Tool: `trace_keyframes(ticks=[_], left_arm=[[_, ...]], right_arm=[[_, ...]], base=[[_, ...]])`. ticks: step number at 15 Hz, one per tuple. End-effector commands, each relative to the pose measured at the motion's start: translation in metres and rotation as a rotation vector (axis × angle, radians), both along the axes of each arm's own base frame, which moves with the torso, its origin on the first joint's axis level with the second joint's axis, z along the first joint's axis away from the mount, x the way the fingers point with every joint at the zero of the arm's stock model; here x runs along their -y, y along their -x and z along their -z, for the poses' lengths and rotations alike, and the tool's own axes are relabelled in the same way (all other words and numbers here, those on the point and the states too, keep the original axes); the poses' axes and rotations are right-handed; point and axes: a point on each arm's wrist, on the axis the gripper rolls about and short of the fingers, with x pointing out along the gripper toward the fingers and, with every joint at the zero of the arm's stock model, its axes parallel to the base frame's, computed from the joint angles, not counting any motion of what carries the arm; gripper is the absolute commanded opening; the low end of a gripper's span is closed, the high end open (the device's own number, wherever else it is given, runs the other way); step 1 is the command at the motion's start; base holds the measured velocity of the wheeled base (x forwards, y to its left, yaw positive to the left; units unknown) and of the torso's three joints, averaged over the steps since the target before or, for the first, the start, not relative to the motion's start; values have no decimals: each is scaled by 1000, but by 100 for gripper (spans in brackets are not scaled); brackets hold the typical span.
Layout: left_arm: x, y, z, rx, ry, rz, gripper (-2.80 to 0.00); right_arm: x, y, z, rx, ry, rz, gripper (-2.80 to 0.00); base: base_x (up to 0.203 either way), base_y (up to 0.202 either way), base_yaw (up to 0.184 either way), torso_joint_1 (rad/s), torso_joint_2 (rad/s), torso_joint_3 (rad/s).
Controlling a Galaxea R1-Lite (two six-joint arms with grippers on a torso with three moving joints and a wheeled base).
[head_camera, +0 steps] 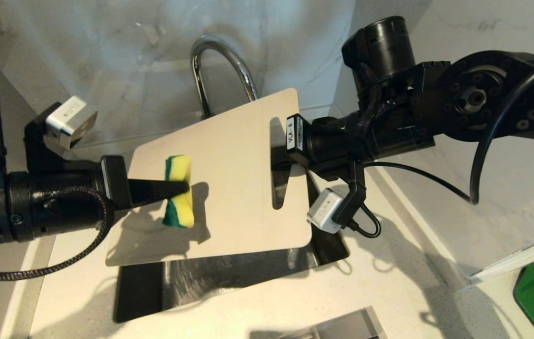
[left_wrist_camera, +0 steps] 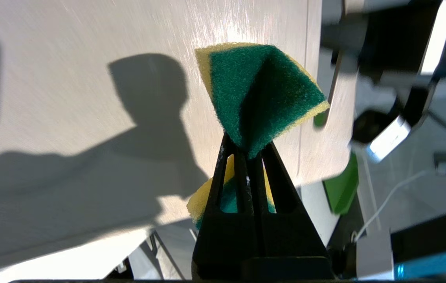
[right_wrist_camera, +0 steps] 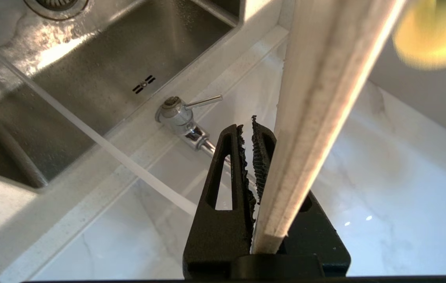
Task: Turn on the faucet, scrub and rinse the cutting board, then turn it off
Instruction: Scrub the cutting board underwater
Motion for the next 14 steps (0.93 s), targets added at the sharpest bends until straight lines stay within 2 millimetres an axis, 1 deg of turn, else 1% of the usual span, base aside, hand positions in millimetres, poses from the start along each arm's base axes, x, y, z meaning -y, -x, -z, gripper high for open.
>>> trace_keyframes(ticks=[1,3,6,9,11,14], left_arm=[[8,5,24,-21,-19,35,-280],[10,0,37,-28,-36,19,-280],[0,-13,57,-26,-88,-36,-280],[-16,-24,68,-40,-92,-109,-280],[-25,-27,75,-46,-101,-138,-280],[-48,-30,91,-68,-118,-160,-280]], right_arm=[[1,1,-2,16,-1,-5,-280],[1,0,-2,23,-7,-5,-280],[1,1,-3,16,-13,-1,-280],[2,3,-4,18,-14,-1,-280],[3,4,-4,15,-13,-1,-280],[5,8,-1,6,-6,-2,-280]], base=[[0,0,0,0,0,0],[0,0,0,0,0,0],[0,0,0,0,0,0],[0,0,0,0,0,0],[0,0,0,0,0,0],[0,0,0,0,0,0]])
